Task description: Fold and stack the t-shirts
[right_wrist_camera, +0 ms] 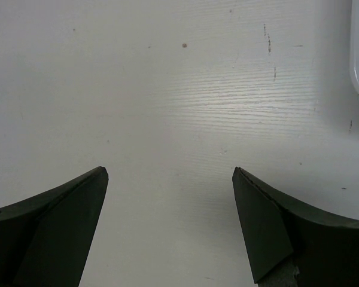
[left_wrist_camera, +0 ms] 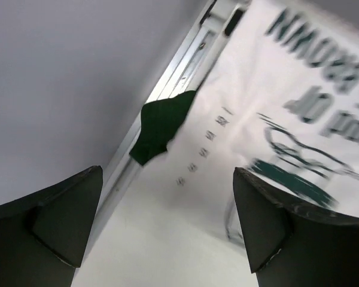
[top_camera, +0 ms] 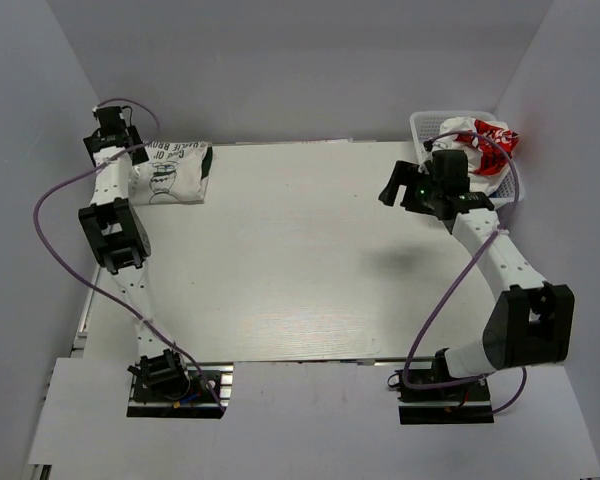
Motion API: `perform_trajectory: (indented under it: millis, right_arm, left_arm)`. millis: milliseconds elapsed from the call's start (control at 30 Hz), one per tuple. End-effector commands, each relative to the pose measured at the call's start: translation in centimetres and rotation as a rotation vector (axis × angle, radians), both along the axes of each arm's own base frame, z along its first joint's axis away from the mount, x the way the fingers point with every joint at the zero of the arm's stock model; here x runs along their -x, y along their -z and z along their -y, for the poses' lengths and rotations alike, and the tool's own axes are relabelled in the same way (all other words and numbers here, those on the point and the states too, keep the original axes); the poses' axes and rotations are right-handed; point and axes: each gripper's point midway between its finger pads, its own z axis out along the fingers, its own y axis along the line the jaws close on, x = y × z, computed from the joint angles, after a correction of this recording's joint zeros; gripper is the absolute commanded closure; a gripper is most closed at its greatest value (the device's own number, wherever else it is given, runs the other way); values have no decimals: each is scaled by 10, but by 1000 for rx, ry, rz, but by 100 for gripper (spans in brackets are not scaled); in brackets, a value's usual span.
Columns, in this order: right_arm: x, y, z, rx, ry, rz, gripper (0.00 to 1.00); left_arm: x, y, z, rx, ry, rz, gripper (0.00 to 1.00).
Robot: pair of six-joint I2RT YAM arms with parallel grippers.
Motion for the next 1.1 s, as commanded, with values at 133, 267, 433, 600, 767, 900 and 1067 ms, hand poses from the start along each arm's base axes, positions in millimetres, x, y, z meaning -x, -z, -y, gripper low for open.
perform_trajectory:
  millis: [133,267,433,600,767,900,1067]
  right_arm:
    - [24,-36,1,-72,39,106,10]
    - [47,-22,2,-110,47,122,10]
    - [75,10,4,-145,54,155,10]
    - [94,30,4,-172,52,162,10]
    - [100,47,2,-208,70,130,10]
    - [103,44,-4,-239,42,153,10]
    - [107,37,-4,-259,39,202,10]
  left_arm:
    - [29,-160,117,305,196,328,1]
    - [77,-162,205,484,246,339,1]
    - [184,-87,346,777,531,355,1]
    - [250,-51,338,715,453,229,1]
    - [275,-67,344,734,527,276,1]
    - [282,-71,337,693,526,272,1]
    - [287,-91,337,686,559,319,1]
